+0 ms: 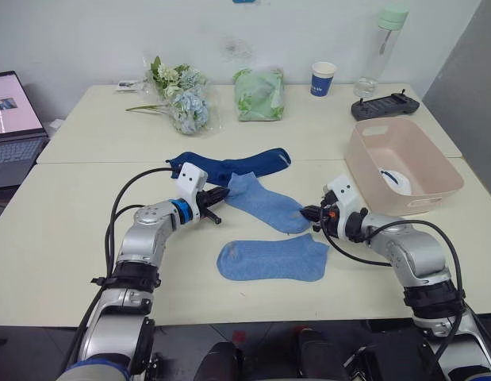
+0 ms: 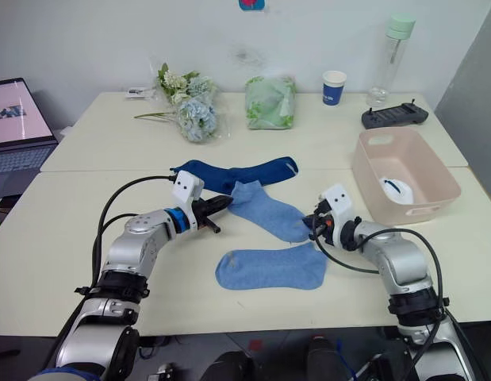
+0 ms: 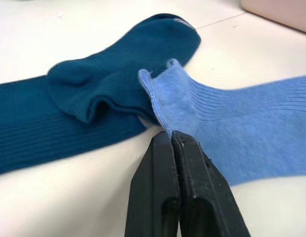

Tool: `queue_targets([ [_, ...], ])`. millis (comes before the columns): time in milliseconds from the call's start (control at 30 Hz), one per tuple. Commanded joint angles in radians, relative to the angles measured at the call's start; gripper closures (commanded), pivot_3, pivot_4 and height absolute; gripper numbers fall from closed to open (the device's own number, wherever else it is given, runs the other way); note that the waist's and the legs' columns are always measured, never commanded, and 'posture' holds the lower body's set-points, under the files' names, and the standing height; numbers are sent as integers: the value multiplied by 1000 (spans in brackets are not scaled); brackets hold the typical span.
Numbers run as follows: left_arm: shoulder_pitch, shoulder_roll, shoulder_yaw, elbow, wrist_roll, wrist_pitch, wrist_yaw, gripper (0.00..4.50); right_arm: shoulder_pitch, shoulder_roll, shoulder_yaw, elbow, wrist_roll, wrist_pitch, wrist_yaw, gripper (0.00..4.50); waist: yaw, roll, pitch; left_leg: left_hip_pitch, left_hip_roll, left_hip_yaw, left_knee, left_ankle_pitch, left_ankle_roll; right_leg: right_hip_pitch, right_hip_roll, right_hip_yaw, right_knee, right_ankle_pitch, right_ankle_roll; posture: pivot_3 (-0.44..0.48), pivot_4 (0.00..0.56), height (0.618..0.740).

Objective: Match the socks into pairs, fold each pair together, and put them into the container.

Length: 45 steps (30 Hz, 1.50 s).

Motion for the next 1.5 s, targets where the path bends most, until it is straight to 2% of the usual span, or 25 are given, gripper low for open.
queue_targets([
  [33, 33, 8, 36, -167, -50, 94, 41, 4480, -46, -28, -40, -14, 21, 1, 29, 4500, 0, 0, 0, 0, 0, 0, 0, 0, 0, 0, 0, 0, 0, 0, 0, 0, 150, 740],
  [100, 51, 13, 45, -194, -59, 123, 54, 4480, -58, -41, -37, -2, 26, 5, 47, 4500, 0, 0, 0, 0, 0, 0, 0, 0, 0, 0, 0, 0, 0, 0, 0, 0, 150, 740],
  [233, 41, 33, 37, -133, -34, 85, 50, 4480, -74, -49, -24, 36, 12, -9, 61, 4500, 0, 0, 0, 1, -1, 0, 0, 0, 0, 0, 0, 0, 0, 0, 0, 0, 150, 740],
  [333, 52, 38, 56, -216, -78, 141, 55, 4480, -89, -54, -34, 28, 16, -2, 60, 4500, 1, 0, 0, 0, 0, 0, 0, 0, 0, 0, 0, 0, 0, 0, 0, 0, 150, 740],
  [467, 126, 27, 122, -447, -228, 325, 85, 4480, -114, -74, -59, 3, 35, 26, 68, 4500, -1, 0, 0, -2, 2, 0, 0, 0, 0, -1, -1, 0, -1, 0, 0, 0, 150, 740],
  [600, 288, 39, 188, -759, -409, 538, 148, 4480, -170, -108, -90, -19, 90, 94, 107, 4500, -4, 0, 0, -2, 4, 0, -1, 0, 0, -2, -1, 1, -1, 0, 0, 0, 150, 740],
  [767, 448, -20, 219, -964, -613, 713, 273, 4480, -256, -126, -9, 99, 26, 16, 163, 4500, 0, 0, 0, 0, 3, 0, -1, 0, 0, 2, -1, 0, -1, 0, 0, 0, 150, 740],
  [933, 549, -82, 229, -1029, -820, 798, 369, 4480, -337, -88, 98, 233, -40, -79, 239, 4500, 1, 0, 0, 2, 2, 0, -1, 0, 0, 2, -1, 1, -1, 0, 0, 0, 150, 740],
  [1067, 605, -77, 199, -1003, -853, 777, 373, 4480, -384, 3, 192, 341, -111, -175, 273, 4500, -3, 0, 0, 2, 1, 2, -2, 0, 0, 2, 1, 1, 0, 0, 0, 0, 150, 740],
  [1133, 601, -59, 179, -988, -823, 760, 378, 4480, -391, 34, 204, 367, -129, -200, 276, 4500, 0, 0, 0, 2, 2, 1, -2, 0, 0, 2, 1, 0, 0, 0, -1, 0, 150, 740],
  [1233, 628, -7, 123, -1000, -777, 724, 318, 4480, -389, 63, 206, 390, -147, -241, 278, 4500, 3, 0, 0, 2, 1, 1, -1, 0, -1, 2, 0, 1, -1, 0, -1, 0, 150, 740],
  [1300, 640, 10, 106, -997, -743, 663, 283, 4500, -377, 71, 198, 383, -146, -250, 288, 4064, 3, 0, 0, 1, 1, 1, -2, 0, 0, 2, -1, 1, -2, 0, -1, 0, 150, 740],
  [1400, 660, 56, 127, -997, -764, 635, 229, 3860, -343, 62, 183, 339, -146, -306, 302, 3197, 3, 0, 0, 1, 1, 1, -2, 0, -1, 1, -1, 1, -2, 0, -1, 0, 150, 740],
  [1500, 666, 115, 146, -1003, -774, 629, 210, 2949, -319, 70, 144, 314, -145, -315, 251, 2174, 2, 0, 0, 2, 1, 1, -3, 0, -1, 1, 0, 0, -2, -1, -1, 0, 150, 740],
])
